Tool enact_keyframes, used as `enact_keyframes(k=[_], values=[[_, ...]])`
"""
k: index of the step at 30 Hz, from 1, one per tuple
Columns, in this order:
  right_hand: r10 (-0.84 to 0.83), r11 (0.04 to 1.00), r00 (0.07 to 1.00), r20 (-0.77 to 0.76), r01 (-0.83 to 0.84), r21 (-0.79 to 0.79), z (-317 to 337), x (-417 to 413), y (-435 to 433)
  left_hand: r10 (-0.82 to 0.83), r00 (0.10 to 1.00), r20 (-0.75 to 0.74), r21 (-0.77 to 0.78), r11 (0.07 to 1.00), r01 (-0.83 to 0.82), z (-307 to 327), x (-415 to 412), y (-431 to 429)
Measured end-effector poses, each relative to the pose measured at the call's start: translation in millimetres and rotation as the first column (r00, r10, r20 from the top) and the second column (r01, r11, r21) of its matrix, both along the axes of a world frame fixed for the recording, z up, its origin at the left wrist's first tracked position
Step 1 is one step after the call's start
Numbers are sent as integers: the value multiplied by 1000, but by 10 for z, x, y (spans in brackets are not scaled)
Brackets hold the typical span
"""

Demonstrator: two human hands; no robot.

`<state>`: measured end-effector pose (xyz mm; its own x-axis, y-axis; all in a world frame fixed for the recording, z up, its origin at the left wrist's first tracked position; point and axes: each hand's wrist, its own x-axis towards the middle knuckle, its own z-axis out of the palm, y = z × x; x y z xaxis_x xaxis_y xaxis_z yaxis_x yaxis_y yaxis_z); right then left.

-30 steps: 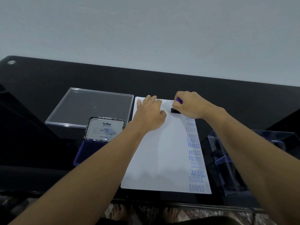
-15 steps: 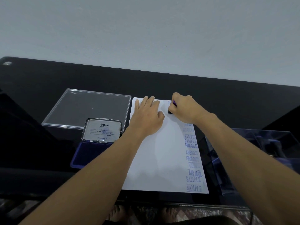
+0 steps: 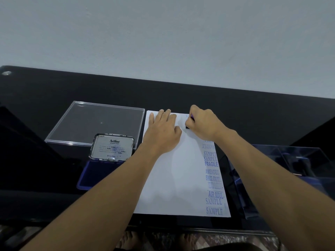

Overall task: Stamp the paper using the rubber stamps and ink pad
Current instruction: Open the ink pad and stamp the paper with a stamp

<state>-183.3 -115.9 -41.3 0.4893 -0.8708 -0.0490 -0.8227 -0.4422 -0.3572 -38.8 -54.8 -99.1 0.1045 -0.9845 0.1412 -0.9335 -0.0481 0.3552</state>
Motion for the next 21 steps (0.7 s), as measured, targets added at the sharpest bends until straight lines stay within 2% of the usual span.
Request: enact_keyframes(k=[21], values=[[-8, 999, 1000, -16, 7, -36, -15, 22, 2, 1, 1000, -9, 15, 1000, -1, 22, -10, 9]])
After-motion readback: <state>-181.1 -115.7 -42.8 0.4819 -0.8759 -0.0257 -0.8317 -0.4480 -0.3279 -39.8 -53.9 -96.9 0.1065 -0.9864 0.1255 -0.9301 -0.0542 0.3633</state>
